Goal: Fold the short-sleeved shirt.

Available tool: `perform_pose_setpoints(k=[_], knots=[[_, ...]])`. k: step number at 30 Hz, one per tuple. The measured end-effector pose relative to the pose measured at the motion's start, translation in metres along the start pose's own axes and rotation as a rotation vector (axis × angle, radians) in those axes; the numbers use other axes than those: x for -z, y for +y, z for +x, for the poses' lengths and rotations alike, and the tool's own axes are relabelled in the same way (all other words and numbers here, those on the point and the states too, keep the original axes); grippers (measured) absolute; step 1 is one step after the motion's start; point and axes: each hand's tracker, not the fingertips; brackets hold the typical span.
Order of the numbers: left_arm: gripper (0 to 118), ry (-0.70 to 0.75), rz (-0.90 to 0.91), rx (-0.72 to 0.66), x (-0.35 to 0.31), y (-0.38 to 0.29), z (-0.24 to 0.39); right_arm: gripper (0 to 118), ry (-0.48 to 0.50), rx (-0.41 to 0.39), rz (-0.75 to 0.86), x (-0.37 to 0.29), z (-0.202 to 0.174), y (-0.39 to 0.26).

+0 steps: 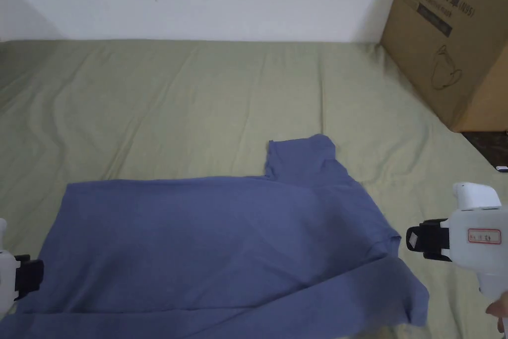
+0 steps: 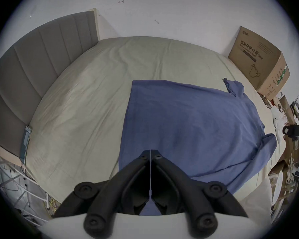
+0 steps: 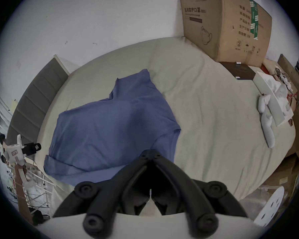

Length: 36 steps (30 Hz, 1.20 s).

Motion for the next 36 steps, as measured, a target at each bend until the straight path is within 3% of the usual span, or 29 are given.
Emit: perform_pose_setpoints(k=[1, 2, 4, 5, 12, 16, 18, 19, 23, 24, 25, 26, 27, 30, 31, 32, 34, 36], knots=[[0, 0.000, -0.001, -0.002, 0.001, 0.002, 0.001, 2, 0.004, 0.003, 0.001, 0.006, 0.000, 0.006], [0, 0.000, -0.001, -0.001, 0.003, 0.004, 0.001, 28, 0.009, 0.010, 0.005, 0.013, 0.000, 0.013], [0, 0.003, 0.003, -0.004, 0.006, 0.010, 0.003, 97, -0.010, 0.019, -0.002, 0.030, -0.002, 0.028], [0, -0.002, 0.003, -0.005, 0.009, 0.013, 0.004, 98, -0.016, 0.018, -0.002, 0.041, -0.003, 0.037], [0, -0.007, -0.015, 0.022, 0.038, 0.037, 0.014, 98, -0.030, -0.046, -0.057, 0.141, -0.013, 0.106], [0, -0.016, -0.037, -0.002, 0.057, 0.050, 0.012, 96, -0.074, -0.040, -0.132, 0.206, -0.011, 0.132], [0, -0.006, -0.047, -0.005, 0.066, 0.055, 0.010, 87, -0.079, -0.051, -0.152, 0.230, -0.007, 0.138], [0, 0.000, -0.051, -0.007, 0.070, 0.058, 0.008, 74, -0.087, -0.052, -0.171, 0.241, -0.004, 0.139], [0, 0.004, -0.062, -0.021, 0.081, 0.063, 0.003, 67, -0.095, -0.035, -0.211, 0.252, 0.003, 0.136], [0, 0.006, -0.066, -0.021, 0.083, 0.063, 0.003, 67, -0.093, -0.067, -0.187, 0.244, -0.002, 0.136], [0, 0.008, -0.066, -0.018, 0.085, 0.063, 0.003, 45, -0.108, -0.161, -0.182, 0.238, -0.006, 0.135], [0, 0.009, -0.070, -0.012, 0.088, 0.065, 0.002, 15, -0.092, -0.205, -0.171, 0.231, -0.009, 0.134], [0, 0.010, -0.071, -0.011, 0.091, 0.067, 0.001, 0, -0.015, -0.165, -0.183, 0.227, -0.010, 0.134], [1, -0.006, -0.053, -0.048, 0.100, 0.077, -0.003, 0, -0.065, -0.182, -0.175, 0.228, -0.014, 0.134], [16, -0.041, -0.055, -0.083, 0.105, 0.085, -0.006, 0, -0.062, -0.181, -0.181, 0.229, -0.014, 0.134], [43, -0.059, -0.040, -0.113, 0.112, 0.092, -0.012, 0, -0.066, -0.176, -0.185, 0.230, -0.014, 0.134], [118, -0.048, -0.043, -0.118, 0.130, 0.108, -0.016, 0, -0.066, -0.174, -0.187, 0.231, -0.014, 0.134], [110, -0.048, -0.018, -0.115, 0.151, 0.129, -0.024, 0, -0.065, -0.171, -0.187, 0.231, -0.013, 0.134]])
